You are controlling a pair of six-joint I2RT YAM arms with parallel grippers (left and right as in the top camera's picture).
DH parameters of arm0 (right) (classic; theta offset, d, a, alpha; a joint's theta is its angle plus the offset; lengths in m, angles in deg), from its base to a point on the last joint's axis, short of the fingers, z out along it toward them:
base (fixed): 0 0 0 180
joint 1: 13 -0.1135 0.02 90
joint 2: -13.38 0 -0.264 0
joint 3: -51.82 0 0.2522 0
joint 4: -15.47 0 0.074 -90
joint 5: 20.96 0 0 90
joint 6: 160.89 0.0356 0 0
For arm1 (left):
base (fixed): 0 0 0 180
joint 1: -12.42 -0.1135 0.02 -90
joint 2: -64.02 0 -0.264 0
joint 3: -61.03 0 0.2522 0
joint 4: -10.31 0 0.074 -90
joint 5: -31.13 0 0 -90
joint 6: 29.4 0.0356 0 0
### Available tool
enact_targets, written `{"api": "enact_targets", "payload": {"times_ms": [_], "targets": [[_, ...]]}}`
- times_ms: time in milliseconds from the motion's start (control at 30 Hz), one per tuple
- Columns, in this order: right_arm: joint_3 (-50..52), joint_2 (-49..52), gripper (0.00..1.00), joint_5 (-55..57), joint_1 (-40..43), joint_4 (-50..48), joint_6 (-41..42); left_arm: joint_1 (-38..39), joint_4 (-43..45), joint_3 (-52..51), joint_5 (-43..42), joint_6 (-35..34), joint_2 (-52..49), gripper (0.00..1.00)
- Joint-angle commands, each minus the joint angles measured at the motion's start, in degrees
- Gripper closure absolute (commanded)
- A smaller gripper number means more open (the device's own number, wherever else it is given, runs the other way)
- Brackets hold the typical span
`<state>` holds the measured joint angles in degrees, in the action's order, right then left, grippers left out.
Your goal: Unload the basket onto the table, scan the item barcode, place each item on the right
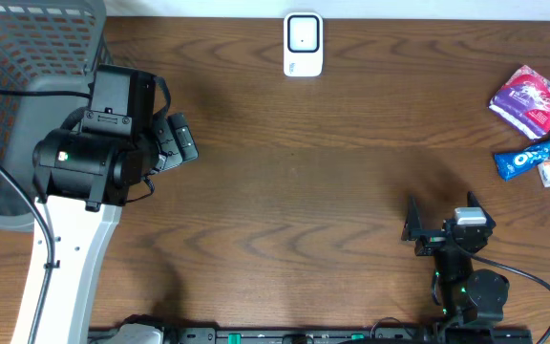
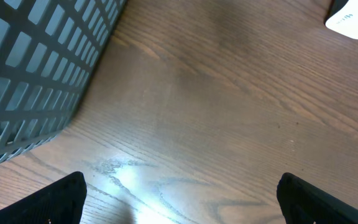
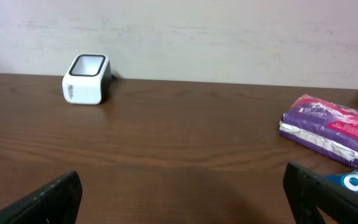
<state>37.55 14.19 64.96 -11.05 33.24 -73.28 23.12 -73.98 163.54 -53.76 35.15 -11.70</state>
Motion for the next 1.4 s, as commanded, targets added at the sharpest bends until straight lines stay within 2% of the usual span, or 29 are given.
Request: {"api": "enact_targets", "payload": {"times_ms": [0, 1067, 1233, 1367], "targets": [[0.2, -0.5, 0.01, -0.1, -0.5, 0.1, -0.9, -0.2, -0.2, 0.3, 1.0, 0.3, 0.4, 0.02], [0.2, -0.5, 0.01, -0.1, -0.5, 0.1, -0.9, -0.2, -0.8, 0.1, 0.7, 0.1, 0.8, 0.02], [0.2, -0.5, 0.01, -0.1, -0.5, 0.1, -0.9, -0.2, 0.5, -4.3, 0.1, 1.0, 5.6, 0.02], [0.2, -0.5, 0.01, -0.1, -0.5, 0.1, -0.9, -0.2, 7.2, -12.6, -0.2, 6.3, 12.7, 0.02]]}}
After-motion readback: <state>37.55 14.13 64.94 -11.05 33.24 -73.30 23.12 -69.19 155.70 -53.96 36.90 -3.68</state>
